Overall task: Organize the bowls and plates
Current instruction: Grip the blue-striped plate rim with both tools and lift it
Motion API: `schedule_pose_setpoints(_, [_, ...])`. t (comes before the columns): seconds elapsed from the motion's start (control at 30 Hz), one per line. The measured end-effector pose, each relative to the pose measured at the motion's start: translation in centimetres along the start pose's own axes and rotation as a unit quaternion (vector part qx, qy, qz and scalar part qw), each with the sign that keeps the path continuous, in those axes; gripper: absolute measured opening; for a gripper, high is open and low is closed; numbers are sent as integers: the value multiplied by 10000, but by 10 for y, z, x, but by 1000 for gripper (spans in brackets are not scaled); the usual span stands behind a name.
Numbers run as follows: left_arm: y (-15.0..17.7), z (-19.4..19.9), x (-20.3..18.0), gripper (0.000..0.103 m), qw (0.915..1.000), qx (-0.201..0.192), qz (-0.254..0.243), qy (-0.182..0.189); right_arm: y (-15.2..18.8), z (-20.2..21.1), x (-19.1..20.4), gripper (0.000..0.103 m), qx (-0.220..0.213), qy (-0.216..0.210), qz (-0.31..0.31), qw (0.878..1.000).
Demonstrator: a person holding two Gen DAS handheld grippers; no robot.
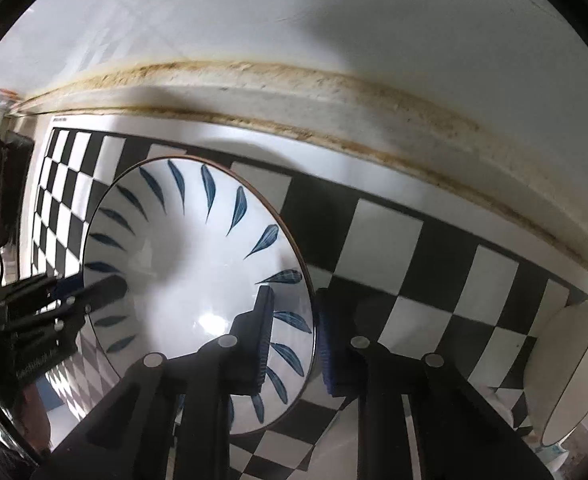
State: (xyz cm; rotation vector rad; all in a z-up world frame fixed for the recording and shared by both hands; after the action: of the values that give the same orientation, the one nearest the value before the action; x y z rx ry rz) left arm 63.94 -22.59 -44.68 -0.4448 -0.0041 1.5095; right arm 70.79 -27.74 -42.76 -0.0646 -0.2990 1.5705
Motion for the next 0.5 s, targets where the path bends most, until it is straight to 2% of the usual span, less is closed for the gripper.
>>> schedule_pose_setpoints(0.23, [0,34,1,22,9997,-176,-138,8,9,26,4,21,-202,-165,-80,9996])
schedule_pose_setpoints(0.5, [14,74,-9,22,9988,-376,-308,26,28,80,6,21,-443,-166,57,9989])
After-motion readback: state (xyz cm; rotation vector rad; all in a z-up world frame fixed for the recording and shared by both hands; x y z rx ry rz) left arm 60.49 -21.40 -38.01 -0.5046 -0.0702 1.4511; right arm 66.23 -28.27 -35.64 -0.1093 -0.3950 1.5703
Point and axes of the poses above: each gripper's, at about its wrist camera, not at the fingertips, and z roughly against the way its jaws point, x to its left, y to its underside, the point moved 4 cm from there along -z, roughly the way its jaws point, and after that the axes turned 15 degrees about -x, right-handed, at the moved point
